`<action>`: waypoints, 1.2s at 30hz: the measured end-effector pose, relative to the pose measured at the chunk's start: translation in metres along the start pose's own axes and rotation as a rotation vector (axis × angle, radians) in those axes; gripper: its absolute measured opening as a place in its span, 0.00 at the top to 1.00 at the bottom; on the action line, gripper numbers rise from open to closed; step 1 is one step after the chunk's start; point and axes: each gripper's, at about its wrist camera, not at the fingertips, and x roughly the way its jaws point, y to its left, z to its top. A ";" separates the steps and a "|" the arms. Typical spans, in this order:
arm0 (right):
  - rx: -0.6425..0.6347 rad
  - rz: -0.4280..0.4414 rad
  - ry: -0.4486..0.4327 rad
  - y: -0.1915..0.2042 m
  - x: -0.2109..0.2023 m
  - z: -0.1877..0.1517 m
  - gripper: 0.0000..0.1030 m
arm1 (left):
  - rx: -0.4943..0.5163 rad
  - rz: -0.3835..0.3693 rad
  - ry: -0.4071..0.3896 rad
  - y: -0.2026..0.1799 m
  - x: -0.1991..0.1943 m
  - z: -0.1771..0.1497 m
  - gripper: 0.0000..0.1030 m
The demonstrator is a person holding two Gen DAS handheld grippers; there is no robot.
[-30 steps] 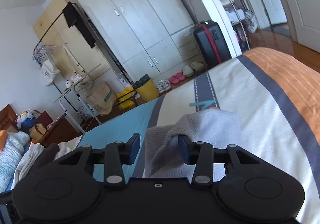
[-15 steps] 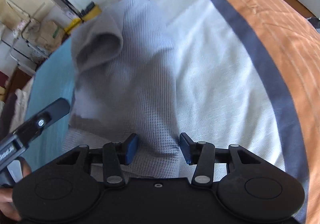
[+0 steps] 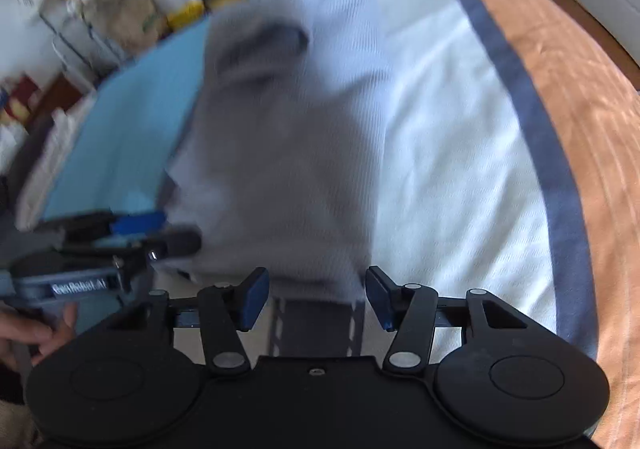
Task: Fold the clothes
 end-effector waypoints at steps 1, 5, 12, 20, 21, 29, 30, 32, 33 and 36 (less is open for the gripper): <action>0.000 0.035 -0.042 -0.001 -0.009 0.000 0.43 | 0.013 -0.008 -0.023 -0.001 -0.006 0.003 0.43; -0.109 0.062 -0.125 0.007 -0.022 0.000 0.43 | 0.078 -0.045 -0.140 -0.007 -0.025 0.025 0.43; -0.289 -0.184 -0.165 -0.002 0.026 0.058 0.43 | 0.182 -0.006 -0.078 -0.012 0.033 0.073 0.35; -0.176 0.067 -0.293 -0.020 0.050 0.110 0.43 | 0.296 0.215 -0.272 -0.013 0.057 0.098 0.34; -0.173 0.064 -0.291 -0.021 0.057 0.114 0.43 | 0.313 0.222 -0.268 -0.014 0.061 0.101 0.35; -0.213 0.085 -0.283 -0.005 0.092 0.131 0.40 | -0.001 0.142 -0.134 0.038 0.086 0.111 0.34; -0.223 0.078 -0.265 -0.001 0.094 0.133 0.40 | -0.038 0.131 -0.108 0.045 0.089 0.108 0.34; -0.224 0.072 -0.232 0.005 0.099 0.135 0.40 | -0.121 0.097 -0.060 0.060 0.095 0.104 0.34; -0.212 0.071 -0.215 0.007 0.103 0.136 0.39 | -0.177 0.069 -0.049 0.068 0.098 0.101 0.34; -0.224 0.059 -0.186 0.016 0.107 0.141 0.36 | -0.217 0.045 -0.047 0.076 0.093 0.098 0.33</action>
